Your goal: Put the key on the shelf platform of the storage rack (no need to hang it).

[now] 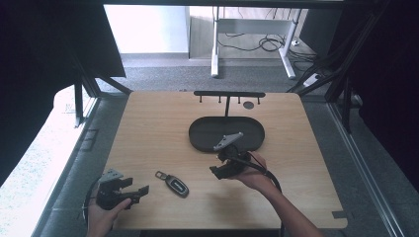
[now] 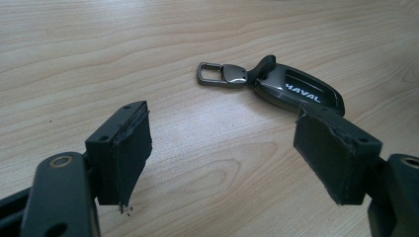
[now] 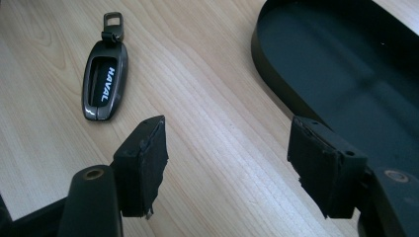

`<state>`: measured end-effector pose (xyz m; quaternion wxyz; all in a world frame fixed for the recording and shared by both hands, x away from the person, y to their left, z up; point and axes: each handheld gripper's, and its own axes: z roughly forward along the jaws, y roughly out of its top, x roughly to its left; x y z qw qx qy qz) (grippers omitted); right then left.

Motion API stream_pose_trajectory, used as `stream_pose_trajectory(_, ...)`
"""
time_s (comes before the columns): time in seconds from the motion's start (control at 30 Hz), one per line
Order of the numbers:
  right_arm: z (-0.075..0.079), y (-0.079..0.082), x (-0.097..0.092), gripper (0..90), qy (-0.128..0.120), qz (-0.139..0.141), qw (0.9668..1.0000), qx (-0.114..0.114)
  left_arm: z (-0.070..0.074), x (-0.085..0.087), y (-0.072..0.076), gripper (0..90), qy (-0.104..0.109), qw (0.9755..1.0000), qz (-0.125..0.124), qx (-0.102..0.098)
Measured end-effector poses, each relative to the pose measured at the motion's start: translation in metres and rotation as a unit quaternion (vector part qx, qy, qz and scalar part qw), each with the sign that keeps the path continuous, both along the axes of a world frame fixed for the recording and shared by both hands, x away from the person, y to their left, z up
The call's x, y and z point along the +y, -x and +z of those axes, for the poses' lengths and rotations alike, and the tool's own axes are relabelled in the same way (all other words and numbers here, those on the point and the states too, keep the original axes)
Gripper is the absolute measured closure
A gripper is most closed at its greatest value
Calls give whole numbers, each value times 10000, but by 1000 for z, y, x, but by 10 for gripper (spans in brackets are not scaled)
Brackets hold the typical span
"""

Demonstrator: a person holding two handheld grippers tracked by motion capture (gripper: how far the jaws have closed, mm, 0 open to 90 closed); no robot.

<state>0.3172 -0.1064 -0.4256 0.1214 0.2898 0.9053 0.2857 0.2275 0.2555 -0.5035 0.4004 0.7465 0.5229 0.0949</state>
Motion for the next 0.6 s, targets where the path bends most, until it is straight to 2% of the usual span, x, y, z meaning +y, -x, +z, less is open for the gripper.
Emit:
stream_pose_trajectory(0.43, -5, -1, 24, 336, 70, 254, 9996, 44, 0, 0, 0, 227, -9, 10000, -19, -6)
stream_pose_trajectory(0.6, -9, -1, 34, 345, 86, 310, 9994, 153, 0, 0, 0, 226, -5, 10000, -27, -3)
